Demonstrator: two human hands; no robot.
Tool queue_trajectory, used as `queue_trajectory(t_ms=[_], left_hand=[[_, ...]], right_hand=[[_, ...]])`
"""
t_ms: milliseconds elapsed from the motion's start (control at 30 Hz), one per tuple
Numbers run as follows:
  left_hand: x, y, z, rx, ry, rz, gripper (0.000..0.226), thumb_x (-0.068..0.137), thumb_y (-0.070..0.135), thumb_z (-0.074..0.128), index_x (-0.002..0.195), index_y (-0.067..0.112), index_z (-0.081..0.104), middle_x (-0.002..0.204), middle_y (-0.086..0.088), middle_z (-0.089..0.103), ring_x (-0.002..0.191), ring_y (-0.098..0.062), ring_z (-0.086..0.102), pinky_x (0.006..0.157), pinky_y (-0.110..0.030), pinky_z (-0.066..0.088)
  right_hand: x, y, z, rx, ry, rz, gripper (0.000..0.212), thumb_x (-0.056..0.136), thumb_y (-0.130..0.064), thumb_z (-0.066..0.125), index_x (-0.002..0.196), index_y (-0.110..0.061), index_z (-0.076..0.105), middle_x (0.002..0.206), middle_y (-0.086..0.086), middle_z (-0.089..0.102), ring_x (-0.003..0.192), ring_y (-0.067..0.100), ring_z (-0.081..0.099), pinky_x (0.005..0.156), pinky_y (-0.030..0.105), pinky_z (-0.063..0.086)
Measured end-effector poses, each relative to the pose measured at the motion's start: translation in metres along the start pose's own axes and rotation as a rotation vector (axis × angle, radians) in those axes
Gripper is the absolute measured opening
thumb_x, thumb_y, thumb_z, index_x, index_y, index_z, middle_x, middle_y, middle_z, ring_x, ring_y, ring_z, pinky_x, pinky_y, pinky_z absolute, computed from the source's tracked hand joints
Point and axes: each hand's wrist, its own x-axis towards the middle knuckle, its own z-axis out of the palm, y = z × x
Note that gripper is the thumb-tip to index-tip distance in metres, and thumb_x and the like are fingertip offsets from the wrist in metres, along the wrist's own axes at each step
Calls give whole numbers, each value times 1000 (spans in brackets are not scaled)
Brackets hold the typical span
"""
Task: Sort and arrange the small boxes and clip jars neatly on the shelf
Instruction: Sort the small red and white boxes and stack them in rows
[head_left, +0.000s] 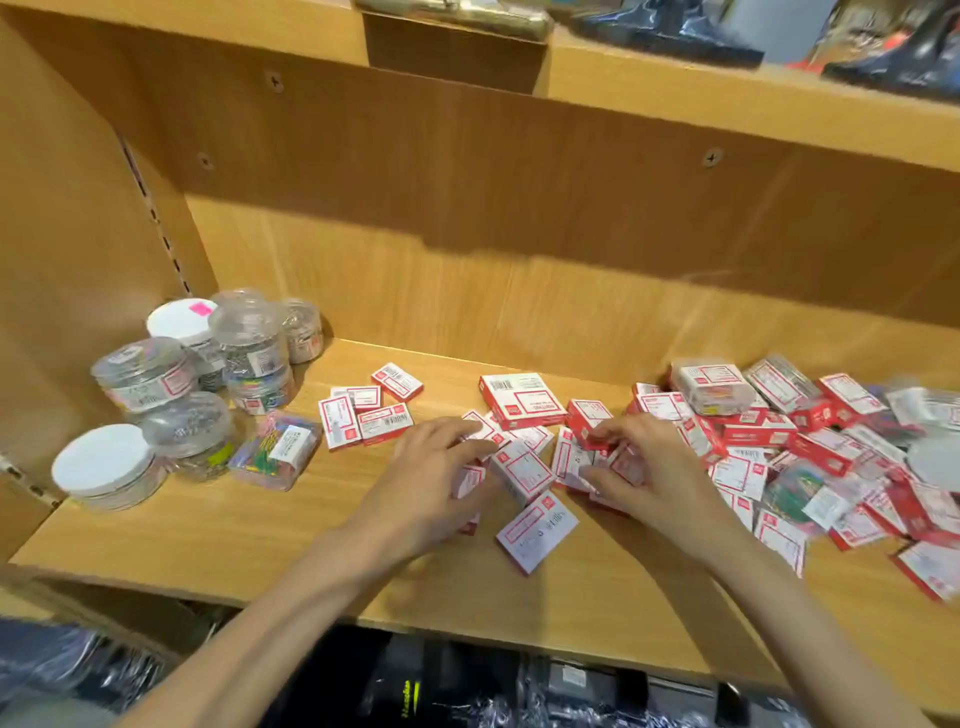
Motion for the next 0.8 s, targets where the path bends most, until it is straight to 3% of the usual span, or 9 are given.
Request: queue_trajectory(t_ms=[133, 233, 300, 367, 467, 600, 700, 800], left_hand=[[6, 1, 1, -78, -11, -16, 68, 75, 61, 30, 120, 20, 60, 134, -2, 48, 125, -21, 39, 106, -38, 30], [10, -12, -10, -44, 176, -75, 57, 81, 52, 36, 120, 17, 60, 132, -7, 50, 123, -26, 42, 105, -41, 31], [13, -20, -25, 78, 227, -190, 47, 91, 42, 40, 128, 16, 52, 139, -12, 42, 129, -31, 33, 107, -39, 23], [17, -28, -35, 202, 92, -335, 44, 97, 31, 38, 138, 17, 38, 149, -17, 25, 138, -32, 16, 111, -36, 10], [18, -34, -34, 358, -143, -413, 48, 97, 33, 32, 143, 26, 23, 154, -13, 8, 140, -37, 0, 112, -48, 2], [8, -38, -25, 402, -196, -315, 49, 96, 33, 33, 144, 25, 21, 155, -8, 7, 140, -36, -8, 112, -51, -2], [0, -40, -29, 189, -149, -153, 43, 95, 25, 41, 138, 27, 38, 152, 1, 22, 142, -20, 2, 114, -39, 0], [-4, -40, -27, -9, -18, -124, 45, 94, 20, 45, 138, 25, 38, 149, 7, 27, 141, -10, 9, 112, -27, 1]], right_hand=[[3, -22, 24, 96, -128, -38, 54, 74, -42, 71, 120, -22, 48, 108, -4, 55, 100, 13, 49, 79, 21, 38], [14, -31, 42, 53, -196, -96, 70, 78, -41, 67, 137, -27, 32, 133, -1, 39, 121, 16, 36, 98, 27, 32], [27, -39, 42, 55, -216, -102, 70, 80, -39, 66, 139, -33, 28, 135, -1, 35, 124, 16, 35, 101, 31, 33], [41, -44, 42, 57, -275, -130, 67, 82, -39, 64, 139, -39, 28, 128, -3, 37, 119, 16, 40, 96, 31, 38], [58, -53, 44, -83, -378, -218, 61, 85, -41, 58, 138, -43, 29, 116, -4, 35, 106, 16, 44, 86, 31, 43], [63, -53, 46, -138, -420, -267, 48, 90, -39, 53, 135, -42, 38, 117, 1, 38, 102, 18, 46, 82, 29, 41], [63, -47, 30, -101, -536, -266, 47, 90, -33, 54, 134, -42, 40, 118, 0, 39, 102, 17, 45, 86, 28, 39], [58, -43, 16, -148, -704, -223, 55, 90, -32, 56, 137, -43, 31, 132, 0, 33, 118, 21, 41, 94, 31, 38]])
